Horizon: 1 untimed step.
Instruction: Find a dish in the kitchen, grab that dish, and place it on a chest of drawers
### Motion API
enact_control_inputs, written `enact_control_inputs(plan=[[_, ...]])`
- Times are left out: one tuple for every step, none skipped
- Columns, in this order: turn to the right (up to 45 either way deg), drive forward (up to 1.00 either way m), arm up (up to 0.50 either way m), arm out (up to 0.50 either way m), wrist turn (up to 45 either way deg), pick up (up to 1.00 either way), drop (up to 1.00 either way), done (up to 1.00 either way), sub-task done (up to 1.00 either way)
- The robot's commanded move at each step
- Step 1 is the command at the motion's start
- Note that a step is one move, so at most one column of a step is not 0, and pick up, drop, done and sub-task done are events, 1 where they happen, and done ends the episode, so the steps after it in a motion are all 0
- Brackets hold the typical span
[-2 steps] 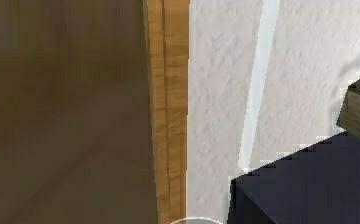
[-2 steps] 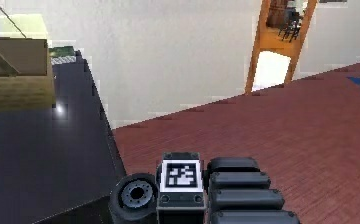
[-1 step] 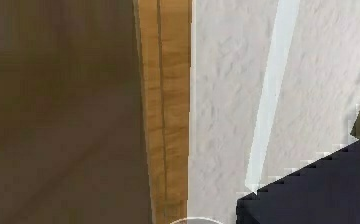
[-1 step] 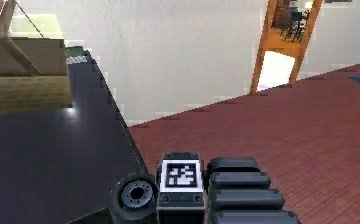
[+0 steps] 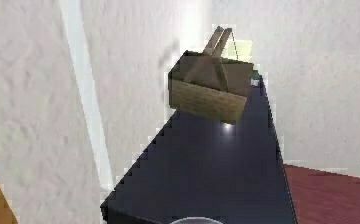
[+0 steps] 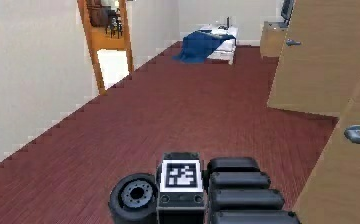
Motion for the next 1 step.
enact_control_inputs(plan=[[45.0, 0.0, 0.0, 0.0, 0.0, 0.0, 0.0, 0.0, 0.0]])
